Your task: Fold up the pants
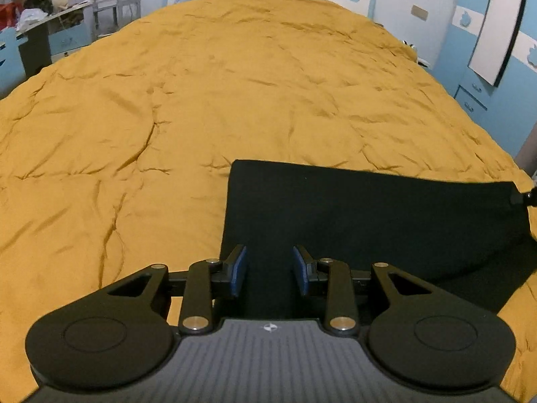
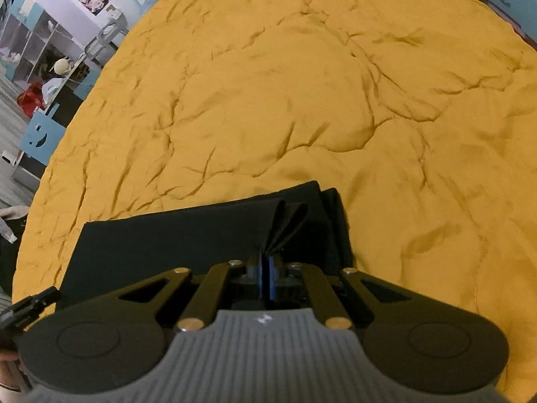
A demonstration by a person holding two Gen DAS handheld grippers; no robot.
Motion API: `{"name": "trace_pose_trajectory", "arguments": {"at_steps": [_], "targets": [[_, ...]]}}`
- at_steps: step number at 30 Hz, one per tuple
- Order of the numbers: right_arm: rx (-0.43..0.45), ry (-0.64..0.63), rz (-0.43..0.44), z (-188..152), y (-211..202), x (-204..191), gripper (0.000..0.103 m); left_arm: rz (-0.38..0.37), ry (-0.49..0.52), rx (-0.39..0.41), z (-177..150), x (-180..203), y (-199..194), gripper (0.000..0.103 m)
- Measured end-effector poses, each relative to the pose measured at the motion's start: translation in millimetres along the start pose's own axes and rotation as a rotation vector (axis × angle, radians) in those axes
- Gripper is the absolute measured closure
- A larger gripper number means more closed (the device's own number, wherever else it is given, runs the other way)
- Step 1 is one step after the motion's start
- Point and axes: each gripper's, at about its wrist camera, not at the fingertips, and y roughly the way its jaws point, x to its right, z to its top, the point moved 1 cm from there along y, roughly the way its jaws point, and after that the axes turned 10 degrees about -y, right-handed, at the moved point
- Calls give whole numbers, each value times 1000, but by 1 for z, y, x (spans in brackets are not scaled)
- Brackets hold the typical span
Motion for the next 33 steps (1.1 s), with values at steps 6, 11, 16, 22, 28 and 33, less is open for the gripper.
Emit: {"name": "trace_pose_trajectory", "arguments": {"at_steps": [6, 11, 16, 22, 28, 33], "targets": [[78, -17, 110, 20, -33, -21, 103, -21, -39, 22, 9, -4, -7, 66], [-23, -18, -42, 15, 3, -2, 103, -22, -21, 14, 13, 1, 2, 66], [12, -14, -70, -2, 24, 12, 103, -13, -15, -11, 8, 1, 11, 66], [94, -119, -212, -12, 2, -1, 93, -7, -55, -3, 20, -12, 12, 66], [201, -204, -148, -18, -4, -36, 93, -79, -66, 3, 56, 2, 44, 68], [198, -225, -226, -25, 27, -41, 93, -7, -32, -51, 62, 13, 107, 84]]}}
